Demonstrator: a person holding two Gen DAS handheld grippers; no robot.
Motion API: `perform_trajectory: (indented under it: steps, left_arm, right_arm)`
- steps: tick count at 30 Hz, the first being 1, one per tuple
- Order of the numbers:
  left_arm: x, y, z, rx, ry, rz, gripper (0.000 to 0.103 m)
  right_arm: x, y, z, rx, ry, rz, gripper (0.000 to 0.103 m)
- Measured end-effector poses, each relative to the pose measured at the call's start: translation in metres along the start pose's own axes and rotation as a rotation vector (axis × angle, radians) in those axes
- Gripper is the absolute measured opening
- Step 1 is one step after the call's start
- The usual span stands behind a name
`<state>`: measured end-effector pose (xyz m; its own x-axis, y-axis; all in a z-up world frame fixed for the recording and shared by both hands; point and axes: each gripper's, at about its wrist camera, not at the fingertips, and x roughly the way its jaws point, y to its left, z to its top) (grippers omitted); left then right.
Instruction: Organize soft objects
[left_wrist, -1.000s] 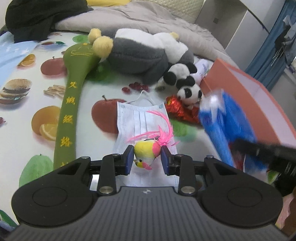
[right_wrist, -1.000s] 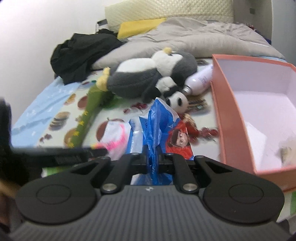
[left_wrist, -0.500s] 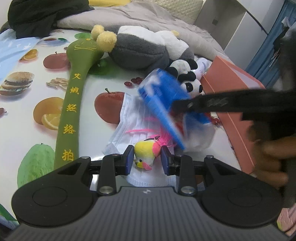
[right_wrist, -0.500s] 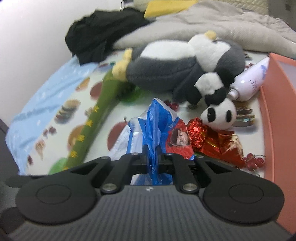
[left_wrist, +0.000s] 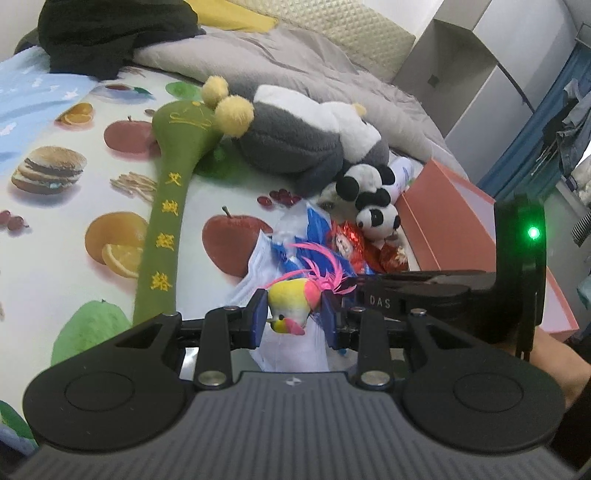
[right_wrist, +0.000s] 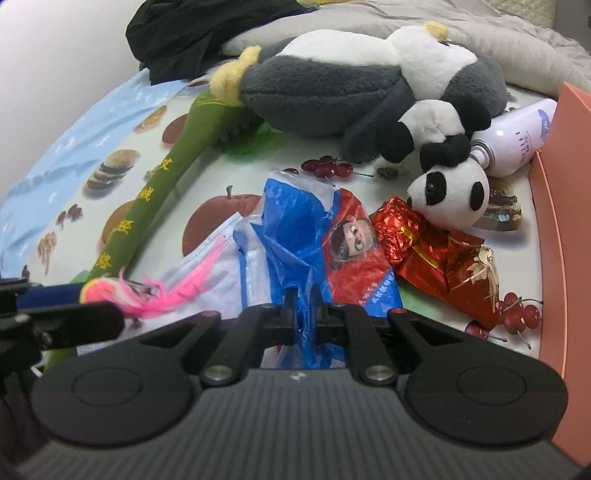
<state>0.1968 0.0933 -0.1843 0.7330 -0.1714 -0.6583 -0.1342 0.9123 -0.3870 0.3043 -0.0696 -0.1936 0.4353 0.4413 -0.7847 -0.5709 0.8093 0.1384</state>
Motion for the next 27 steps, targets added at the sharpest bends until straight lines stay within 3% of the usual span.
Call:
perform_trajectory:
  steps: [9,15,27]
  left_arm:
    - [-0.020,-0.018,0.021,0.004,-0.039,-0.015,0.036]
    - [-0.031,-0.029,0.037,0.001,-0.067,-0.019,0.036]
    - [-0.040,-0.062,0.066,0.021,-0.076,0.029,0.036]
  right_arm:
    - [-0.020,0.006,0.009,-0.012,-0.022,-0.024,0.010]
    - [-0.021,-0.003,0.008,0.047,-0.020,-0.008,0.010]
    - [-0.088,-0.018,0.027,0.081,-0.126,-0.034,0.010]
